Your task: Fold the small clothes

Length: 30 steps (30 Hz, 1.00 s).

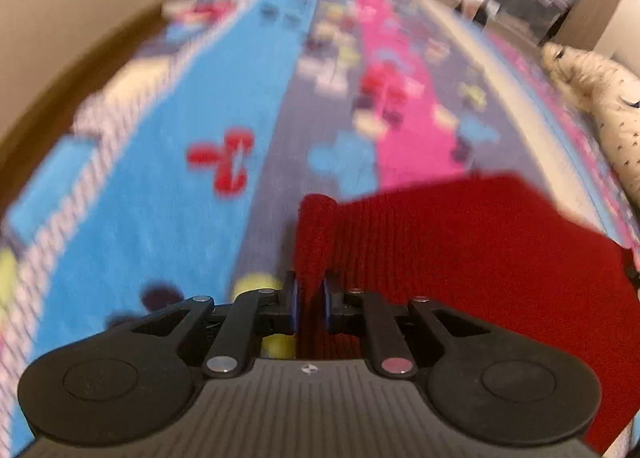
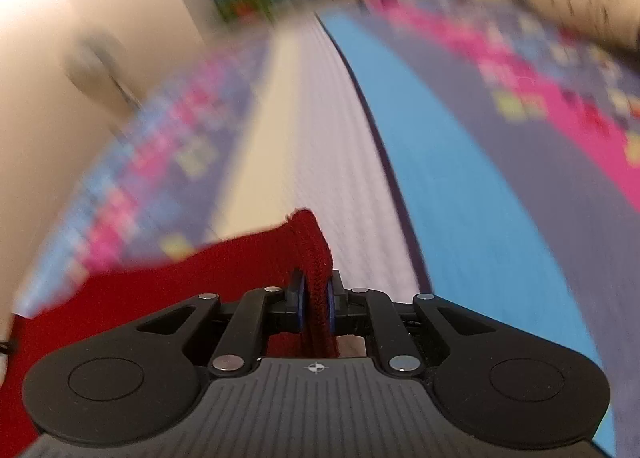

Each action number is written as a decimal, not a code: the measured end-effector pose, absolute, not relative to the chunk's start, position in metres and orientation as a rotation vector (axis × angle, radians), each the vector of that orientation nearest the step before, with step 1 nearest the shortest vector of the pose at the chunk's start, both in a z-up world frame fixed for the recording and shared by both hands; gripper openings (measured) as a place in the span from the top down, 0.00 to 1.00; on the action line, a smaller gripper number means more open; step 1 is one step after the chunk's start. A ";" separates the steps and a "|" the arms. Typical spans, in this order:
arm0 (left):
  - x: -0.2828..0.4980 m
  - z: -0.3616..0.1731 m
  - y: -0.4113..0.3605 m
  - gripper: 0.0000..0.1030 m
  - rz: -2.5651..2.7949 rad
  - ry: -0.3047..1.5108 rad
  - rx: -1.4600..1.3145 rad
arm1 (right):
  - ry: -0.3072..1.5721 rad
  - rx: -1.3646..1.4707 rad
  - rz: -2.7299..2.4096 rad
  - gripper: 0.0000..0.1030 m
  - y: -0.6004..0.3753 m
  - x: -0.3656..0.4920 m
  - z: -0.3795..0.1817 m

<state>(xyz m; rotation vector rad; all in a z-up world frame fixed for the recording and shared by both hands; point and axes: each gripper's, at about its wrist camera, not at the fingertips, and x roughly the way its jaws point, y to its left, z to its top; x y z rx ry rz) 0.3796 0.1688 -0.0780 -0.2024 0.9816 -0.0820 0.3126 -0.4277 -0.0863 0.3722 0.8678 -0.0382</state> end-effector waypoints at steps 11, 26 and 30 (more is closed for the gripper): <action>0.360 -0.061 0.180 0.60 -0.111 1.008 -0.246 | 0.861 0.452 -0.039 0.67 -0.432 0.300 -0.074; 0.257 -0.046 0.179 0.45 -0.254 1.121 -0.282 | 1.037 0.519 0.092 0.53 -0.429 0.192 -0.059; 0.251 -0.044 0.183 0.57 -0.248 1.117 -0.302 | 1.056 0.480 0.113 0.53 -0.423 0.174 -0.057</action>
